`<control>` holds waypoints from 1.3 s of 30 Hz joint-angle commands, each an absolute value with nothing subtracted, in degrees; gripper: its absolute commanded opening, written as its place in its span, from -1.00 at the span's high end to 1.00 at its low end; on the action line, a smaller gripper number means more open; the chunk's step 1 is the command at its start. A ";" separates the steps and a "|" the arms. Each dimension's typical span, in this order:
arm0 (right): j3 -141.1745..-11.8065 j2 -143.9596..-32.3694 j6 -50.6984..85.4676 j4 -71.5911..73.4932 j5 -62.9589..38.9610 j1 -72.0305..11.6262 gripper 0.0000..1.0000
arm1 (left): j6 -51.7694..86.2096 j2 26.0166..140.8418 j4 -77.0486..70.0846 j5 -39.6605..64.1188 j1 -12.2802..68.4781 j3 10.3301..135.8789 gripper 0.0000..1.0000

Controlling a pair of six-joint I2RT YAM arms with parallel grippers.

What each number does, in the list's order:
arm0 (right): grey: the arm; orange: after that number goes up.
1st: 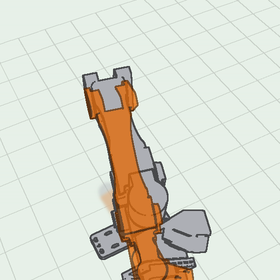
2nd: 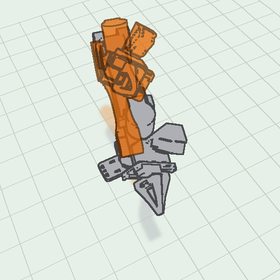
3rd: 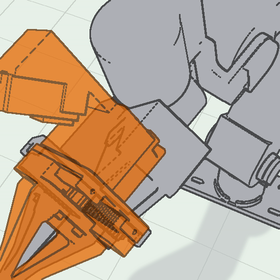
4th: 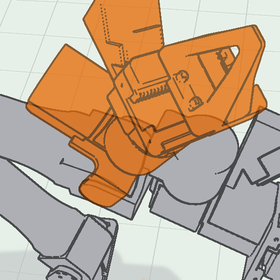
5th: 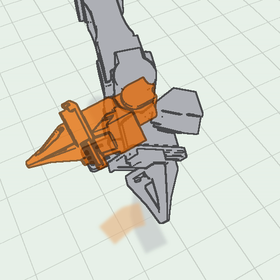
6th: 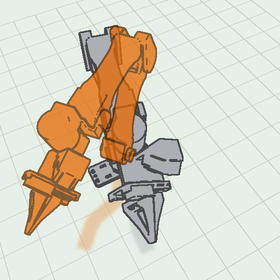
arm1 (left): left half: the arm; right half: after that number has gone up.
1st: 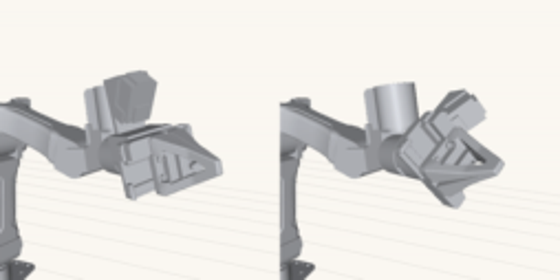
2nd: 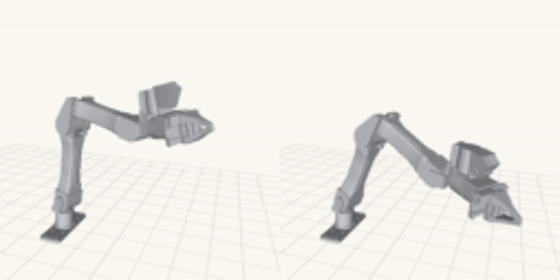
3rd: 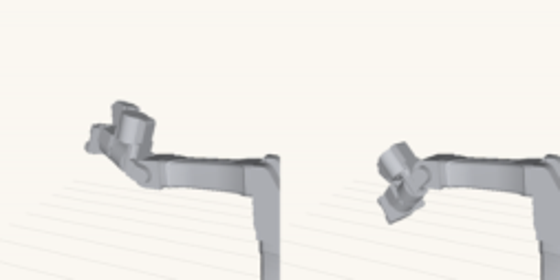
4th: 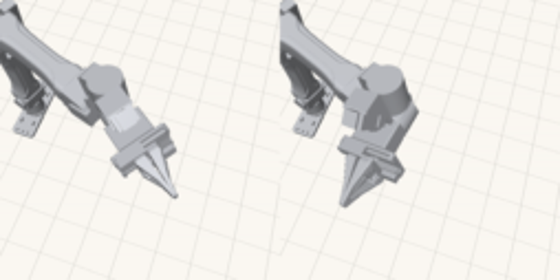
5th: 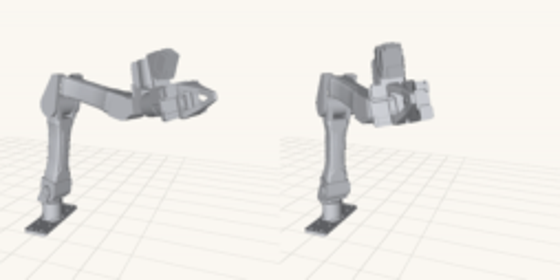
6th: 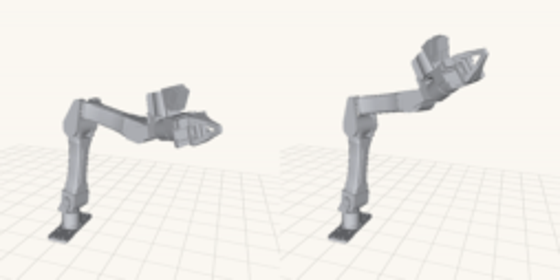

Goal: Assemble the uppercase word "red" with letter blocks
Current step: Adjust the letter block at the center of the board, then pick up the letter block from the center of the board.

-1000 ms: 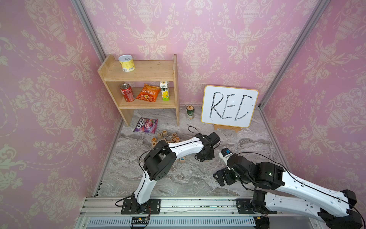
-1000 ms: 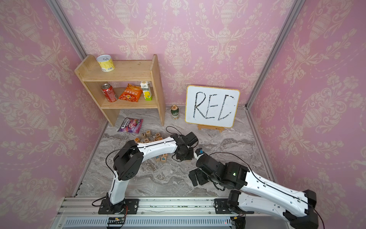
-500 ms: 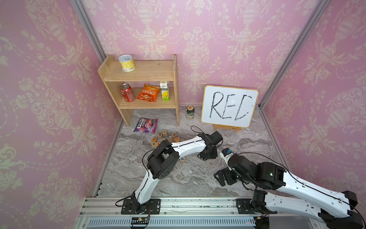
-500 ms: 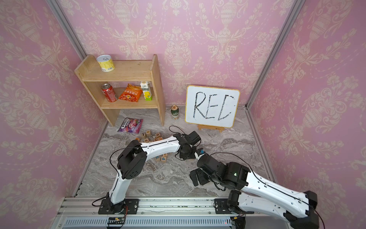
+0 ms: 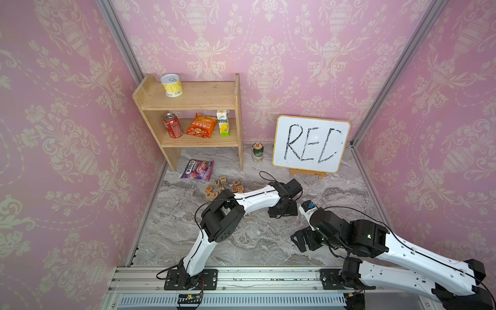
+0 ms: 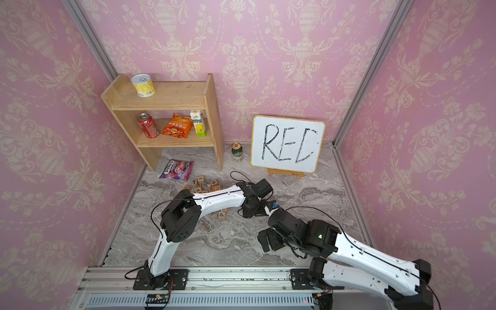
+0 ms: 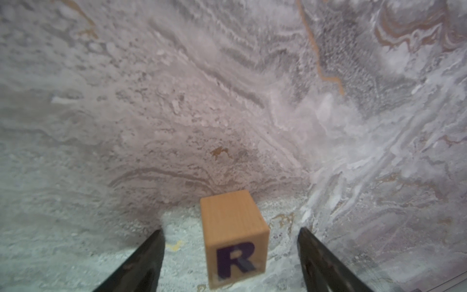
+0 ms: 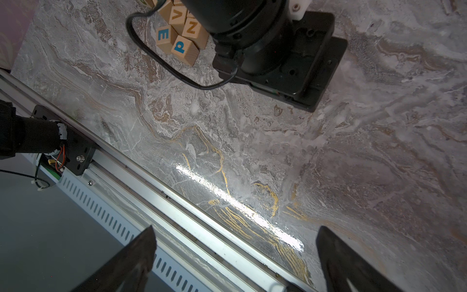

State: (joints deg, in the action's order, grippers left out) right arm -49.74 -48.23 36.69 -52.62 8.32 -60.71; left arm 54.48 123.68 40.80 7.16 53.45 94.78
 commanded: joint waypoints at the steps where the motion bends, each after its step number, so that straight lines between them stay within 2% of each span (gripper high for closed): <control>1: -49.39 -48.66 36.62 -52.57 8.97 -60.21 -0.99 | 53.31 121.15 42.86 5.63 53.64 94.71 -0.93; 2: -49.48 -48.85 36.51 -52.35 8.88 -60.22 -1.00 | 53.20 120.82 42.98 5.54 53.61 94.69 -0.98; 18: -54.08 -54.88 32.14 -49.51 7.48 -60.22 -0.99 | 50.83 111.41 46.67 0.55 52.65 89.39 -0.98; 39: -58.08 -66.14 28.97 -40.39 3.08 -60.21 -0.99 | 51.18 93.95 49.40 -4.70 47.76 73.06 -0.86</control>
